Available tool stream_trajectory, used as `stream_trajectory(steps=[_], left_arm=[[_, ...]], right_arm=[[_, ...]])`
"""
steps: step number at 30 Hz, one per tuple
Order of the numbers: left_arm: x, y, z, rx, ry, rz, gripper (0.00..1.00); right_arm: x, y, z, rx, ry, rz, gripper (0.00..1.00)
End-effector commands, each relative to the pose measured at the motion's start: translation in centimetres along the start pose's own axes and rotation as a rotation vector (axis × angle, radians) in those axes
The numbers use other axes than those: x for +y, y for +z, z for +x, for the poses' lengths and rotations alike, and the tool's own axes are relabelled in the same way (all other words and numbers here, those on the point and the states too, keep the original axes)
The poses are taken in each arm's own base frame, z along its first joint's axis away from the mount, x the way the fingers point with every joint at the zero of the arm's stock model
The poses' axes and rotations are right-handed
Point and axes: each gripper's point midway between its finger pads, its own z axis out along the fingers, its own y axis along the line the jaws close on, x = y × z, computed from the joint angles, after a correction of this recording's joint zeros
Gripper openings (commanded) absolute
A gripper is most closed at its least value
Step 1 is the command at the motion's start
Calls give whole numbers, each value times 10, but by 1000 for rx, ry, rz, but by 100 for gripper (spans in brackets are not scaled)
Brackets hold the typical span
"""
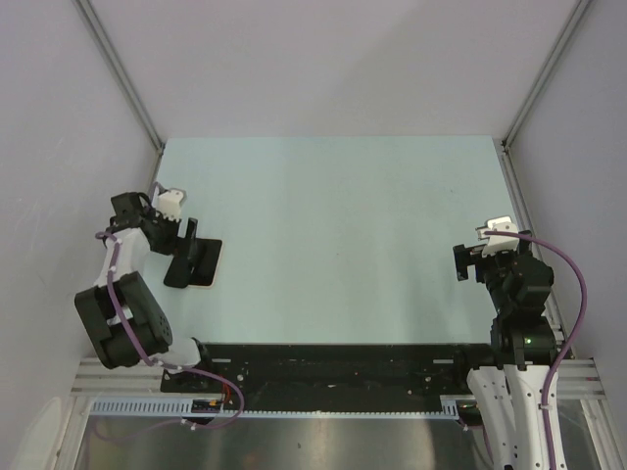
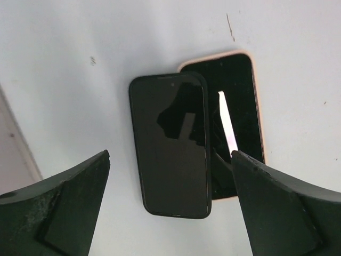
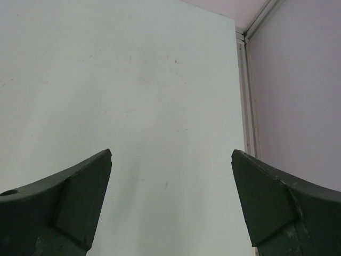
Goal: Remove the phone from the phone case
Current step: Adjust the phone at the center of the board.
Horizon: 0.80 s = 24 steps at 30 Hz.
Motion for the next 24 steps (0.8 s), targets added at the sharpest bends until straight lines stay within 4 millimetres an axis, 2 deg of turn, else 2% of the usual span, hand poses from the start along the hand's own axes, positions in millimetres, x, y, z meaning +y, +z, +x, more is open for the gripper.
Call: stream_trajectory(steps=[1, 8, 15, 18, 24], left_arm=[[-13, 11, 11, 26, 12, 138, 100], [-5, 33, 30, 90, -28, 184, 100], [11, 34, 27, 85, -54, 161, 100], [11, 32, 24, 67, -58, 165, 100], [10, 40, 40, 119, -64, 174, 100]], right_arm=[[0, -1, -7, -28, -8, 0, 100], [-1, 0, -7, -27, -7, 3, 100], [0, 0, -7, -28, -7, 0, 100], [0, 0, -6, -27, -7, -2, 100], [0, -1, -7, -31, -7, 1, 100]])
